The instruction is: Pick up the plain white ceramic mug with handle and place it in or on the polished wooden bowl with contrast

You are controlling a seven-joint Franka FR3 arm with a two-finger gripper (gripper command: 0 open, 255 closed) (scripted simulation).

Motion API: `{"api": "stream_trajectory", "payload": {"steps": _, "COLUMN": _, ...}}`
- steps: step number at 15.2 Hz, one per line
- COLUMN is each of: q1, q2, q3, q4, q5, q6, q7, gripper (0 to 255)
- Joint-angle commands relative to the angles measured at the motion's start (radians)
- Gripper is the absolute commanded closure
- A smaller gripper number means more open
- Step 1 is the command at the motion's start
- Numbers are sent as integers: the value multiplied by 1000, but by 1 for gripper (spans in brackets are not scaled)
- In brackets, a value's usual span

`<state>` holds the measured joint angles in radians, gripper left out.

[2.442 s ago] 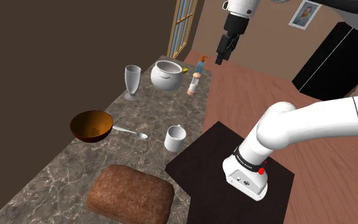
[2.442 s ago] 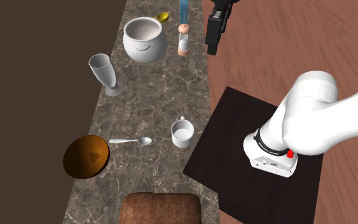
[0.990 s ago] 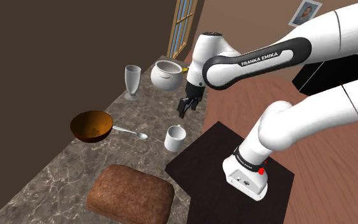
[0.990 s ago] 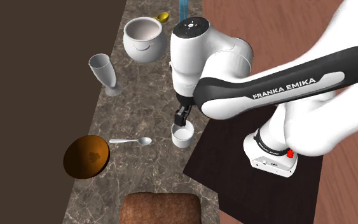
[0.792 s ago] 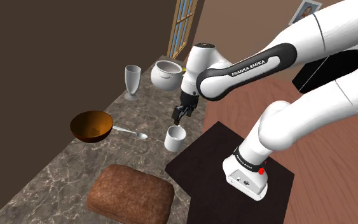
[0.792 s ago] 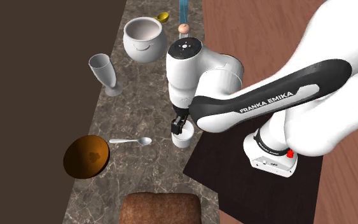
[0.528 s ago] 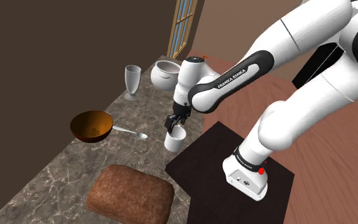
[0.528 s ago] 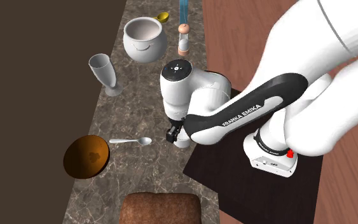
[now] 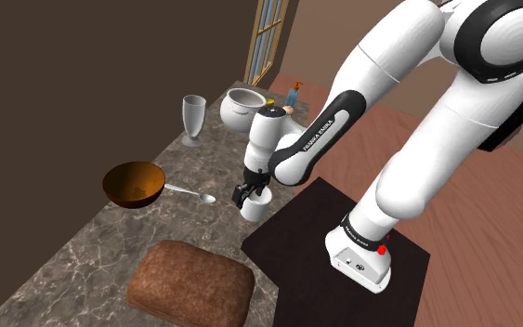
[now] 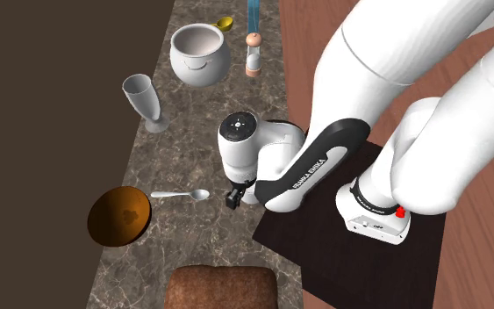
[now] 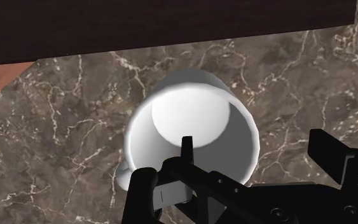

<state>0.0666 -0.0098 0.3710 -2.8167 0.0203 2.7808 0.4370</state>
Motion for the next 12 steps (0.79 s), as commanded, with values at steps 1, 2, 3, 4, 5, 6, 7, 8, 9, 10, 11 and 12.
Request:
{"api": "stream_trajectory", "payload": {"steps": 1, "q1": -5, "q2": 47, "q3": -4, "q4": 2, "q5": -50, "q6": 42, "q7": 37, "gripper": 0}}
{"api": "stream_trajectory", "payload": {"steps": 2, "q1": -6, "q2": 68, "q3": -10, "q4": 4, "q5": -76, "q6": 60, "q7": 56, "gripper": 0}}
{"api": "stream_trajectory", "payload": {"steps": 3, "q1": -5, "q2": 80, "q3": -15, "q4": 5, "q5": -92, "q6": 70, "q7": 67, "gripper": 0}}
{"api": "stream_trajectory", "payload": {"steps": 4, "q1": -3, "q2": 80, "q3": -17, "q4": 5, "q5": -92, "q6": 70, "q7": 67, "gripper": 0}}
{"api": "stream_trajectory", "payload": {"steps": 5, "q1": -3, "q2": 80, "q3": -17, "q4": 5, "q5": -92, "q6": 70, "q7": 67, "gripper": 0}}
{"api": "stream_trajectory", "payload": {"steps": 6, "q1": -3, "q2": 80, "q3": -17, "q4": 5, "q5": -92, "q6": 70, "q7": 67, "gripper": 0}}
{"api": "stream_trajectory", "payload": {"steps": 7, "q1": -3, "q2": 80, "q3": -17, "q4": 5, "q5": -92, "q6": 70, "q7": 67, "gripper": 0}}
{"api": "stream_trajectory", "payload": {"steps": 8, "q1": -3, "q2": 80, "q3": -17, "q4": 5, "q5": -92, "q6": 70, "q7": 67, "gripper": 0}}
{"api": "stream_trajectory", "payload": {"steps": 9, "q1": -3, "q2": 80, "q3": -17, "q4": 5, "q5": -92, "q6": 70, "q7": 67, "gripper": 0}}
{"api": "stream_trajectory", "payload": {"steps": 10, "q1": -3, "q2": 80, "q3": -17, "q4": 5, "q5": -92, "q6": 70, "q7": 67, "gripper": 0}}
{"api": "stream_trajectory", "payload": {"steps": 11, "q1": -3, "q2": 80, "q3": -17, "q4": 5, "q5": -92, "q6": 70, "q7": 67, "gripper": 255}}
{"api": "stream_trajectory", "payload": {"steps": 12, "q1": -3, "q2": 80, "q3": -17, "q4": 5, "q5": -92, "q6": 70, "q7": 67, "gripper": 255}}
